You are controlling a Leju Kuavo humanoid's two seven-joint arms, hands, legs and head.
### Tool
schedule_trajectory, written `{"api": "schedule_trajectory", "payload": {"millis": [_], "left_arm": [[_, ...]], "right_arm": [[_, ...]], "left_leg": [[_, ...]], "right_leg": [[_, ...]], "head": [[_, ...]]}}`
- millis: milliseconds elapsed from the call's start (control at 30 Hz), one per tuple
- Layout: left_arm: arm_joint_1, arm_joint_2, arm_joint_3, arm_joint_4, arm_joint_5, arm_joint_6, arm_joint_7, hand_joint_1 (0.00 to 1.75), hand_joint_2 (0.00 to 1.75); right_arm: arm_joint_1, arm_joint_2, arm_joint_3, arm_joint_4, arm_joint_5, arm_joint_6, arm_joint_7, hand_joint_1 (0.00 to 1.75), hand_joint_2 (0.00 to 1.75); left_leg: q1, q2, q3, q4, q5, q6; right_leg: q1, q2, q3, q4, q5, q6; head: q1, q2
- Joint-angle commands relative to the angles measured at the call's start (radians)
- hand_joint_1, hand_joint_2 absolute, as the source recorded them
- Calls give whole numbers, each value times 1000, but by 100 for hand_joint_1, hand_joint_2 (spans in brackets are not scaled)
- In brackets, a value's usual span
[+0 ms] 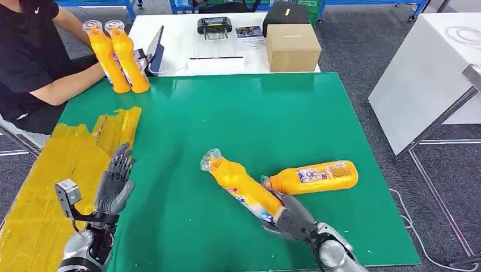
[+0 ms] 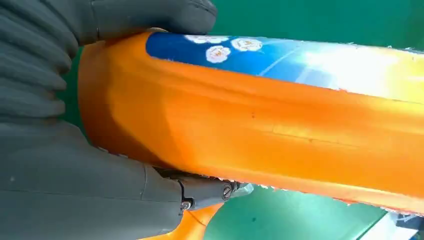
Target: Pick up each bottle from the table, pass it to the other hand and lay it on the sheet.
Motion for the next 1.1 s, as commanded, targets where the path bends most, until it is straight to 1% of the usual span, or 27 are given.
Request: {"api": "schedule_trajectory", "payload": {"millis": [33, 233, 333, 367, 433, 633, 800, 1100], "left_arm": [[45, -39, -43, -37, 66, -62, 38, 0, 175], [73, -51, -141, -66, 134, -98, 80, 0, 175], [89, -43, -186, -72, 204, -128, 104, 0, 175], [98, -39, -202, -74, 238, -140, 114, 0, 175], [110, -35, -218, -87, 249, -142, 112, 0, 175], [93, -32, -242, -79, 280, -151, 128, 0, 175], [91, -32, -243, -77, 280, -150, 128, 0, 175], [91, -32, -243, -77, 280, -150, 128, 0, 175]], "right_arm": [[-71, 99, -21, 89, 9, -3, -7, 175, 175], [-132, 150, 28, 128, 27, -7, -12, 175, 175], [-159, 165, 55, 139, 31, -15, -8, 175, 175], [-167, 172, 62, 141, 32, -23, -6, 175, 175], [-174, 186, 70, 138, 36, -35, -5, 175, 175], [-208, 227, 126, 196, 47, -36, 4, 175, 175], [-208, 226, 128, 201, 49, -38, 5, 175, 175], [-208, 226, 128, 201, 49, -38, 5, 175, 175]], "left_leg": [[2, 2, -1, 0, -1, -1], [1, 2, -3, 0, 0, 0], [1, 3, -2, 0, 0, 0], [0, 1, -2, 0, 0, 0], [0, 2, -2, 0, 0, 0], [1, 2, -3, 0, 0, -1], [0, 0, -3, 0, 0, 0], [1, 0, -3, 0, 0, -1]], "right_leg": [[2, 2, 0, -1, 1, -1], [1, 1, -3, 0, 1, 0], [1, 2, -3, 0, 1, -1], [0, 1, -3, 0, 0, 0], [0, 1, -3, 0, 0, -1], [1, 1, -3, -1, 1, -1], [0, -1, -3, 0, 0, 0], [1, -1, -2, -1, 1, -1]], "head": [[0, 0], [0, 0], [0, 0], [0, 0], [0, 0], [0, 0], [0, 0], [0, 0]]}}
